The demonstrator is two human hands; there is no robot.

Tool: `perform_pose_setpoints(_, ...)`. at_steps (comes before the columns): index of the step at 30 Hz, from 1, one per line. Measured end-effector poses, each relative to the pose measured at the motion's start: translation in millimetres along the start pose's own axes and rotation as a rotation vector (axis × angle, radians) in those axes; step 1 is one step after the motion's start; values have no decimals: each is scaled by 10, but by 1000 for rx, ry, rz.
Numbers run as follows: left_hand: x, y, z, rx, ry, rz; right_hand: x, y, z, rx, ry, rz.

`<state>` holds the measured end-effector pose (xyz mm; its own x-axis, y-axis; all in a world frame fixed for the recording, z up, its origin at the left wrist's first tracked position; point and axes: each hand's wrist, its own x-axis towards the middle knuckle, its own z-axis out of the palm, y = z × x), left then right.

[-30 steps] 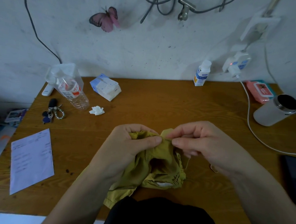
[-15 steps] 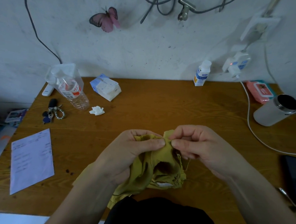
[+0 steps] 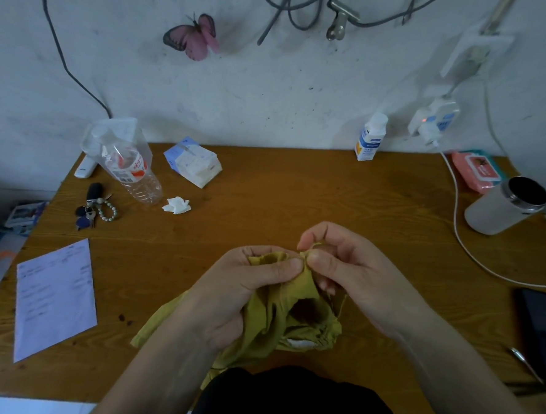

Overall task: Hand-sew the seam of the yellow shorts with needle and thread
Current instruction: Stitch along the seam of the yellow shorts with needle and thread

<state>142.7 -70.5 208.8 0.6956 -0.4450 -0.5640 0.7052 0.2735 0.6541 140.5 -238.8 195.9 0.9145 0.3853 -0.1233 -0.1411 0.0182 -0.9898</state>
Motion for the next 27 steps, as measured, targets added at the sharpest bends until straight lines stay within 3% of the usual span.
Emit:
perform_pose_setpoints(8, 3, 12, -20, -5, 69, 48, -56, -5, -32, -368, 300, -254)
perform_pose_setpoints(15, 38, -23, 3, 21, 69, 56, -17, 12, 113, -689, 333, -474)
perform_pose_setpoints(20, 69, -52, 25, 92, 175, 124, 53, 119, 213, -635, 511, -576)
perform_pose_setpoints(27, 121, -88, 22, 114, 237, 141, 174, 312, 258, -746, 531, -576)
